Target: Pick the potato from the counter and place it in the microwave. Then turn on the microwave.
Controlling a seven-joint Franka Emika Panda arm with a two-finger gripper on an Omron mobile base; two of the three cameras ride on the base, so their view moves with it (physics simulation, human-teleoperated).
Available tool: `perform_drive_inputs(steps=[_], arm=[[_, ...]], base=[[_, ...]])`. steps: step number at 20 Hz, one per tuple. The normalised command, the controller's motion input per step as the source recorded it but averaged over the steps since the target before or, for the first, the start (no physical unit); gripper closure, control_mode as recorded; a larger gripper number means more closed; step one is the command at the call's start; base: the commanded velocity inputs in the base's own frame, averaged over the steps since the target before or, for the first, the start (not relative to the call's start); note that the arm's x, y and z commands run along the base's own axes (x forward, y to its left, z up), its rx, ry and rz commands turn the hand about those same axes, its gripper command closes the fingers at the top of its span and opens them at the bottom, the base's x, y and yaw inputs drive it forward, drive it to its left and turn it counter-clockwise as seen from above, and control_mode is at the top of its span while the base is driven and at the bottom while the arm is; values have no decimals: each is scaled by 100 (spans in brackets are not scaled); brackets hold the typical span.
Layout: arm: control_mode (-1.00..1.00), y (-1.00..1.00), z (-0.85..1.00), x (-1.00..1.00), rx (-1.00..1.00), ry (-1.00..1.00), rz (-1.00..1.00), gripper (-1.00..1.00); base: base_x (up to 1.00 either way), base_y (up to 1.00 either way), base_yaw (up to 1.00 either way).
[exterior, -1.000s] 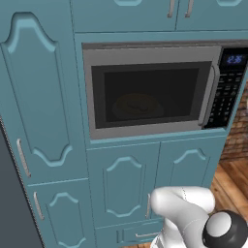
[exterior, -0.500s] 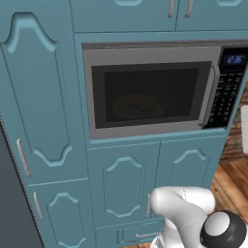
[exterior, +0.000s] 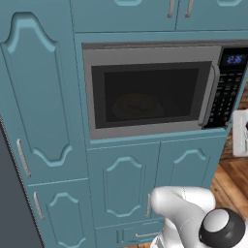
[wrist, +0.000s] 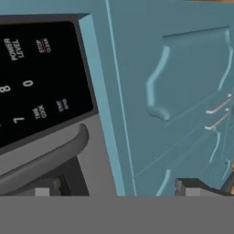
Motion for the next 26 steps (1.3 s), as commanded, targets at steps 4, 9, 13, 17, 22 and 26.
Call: perform_drive_inputs(steps=[4,9,13,17,22,26], arm=[[-100,0,-19,22,7,-6,0,-100],[-100,1,-16,20,9,-4,0,-100],[-100,0,-3,17,6,0,0,-100],[-100,-2,0,14,0,0,0,-100],[-100,-3,-4,12,0,0,0,-100],[-100,0,-11,15,0,0,0,-100]], base=[[0,0,0],[0,0,0],[0,0,0],[0,0,0],[0,0,0],[0,0,0]])
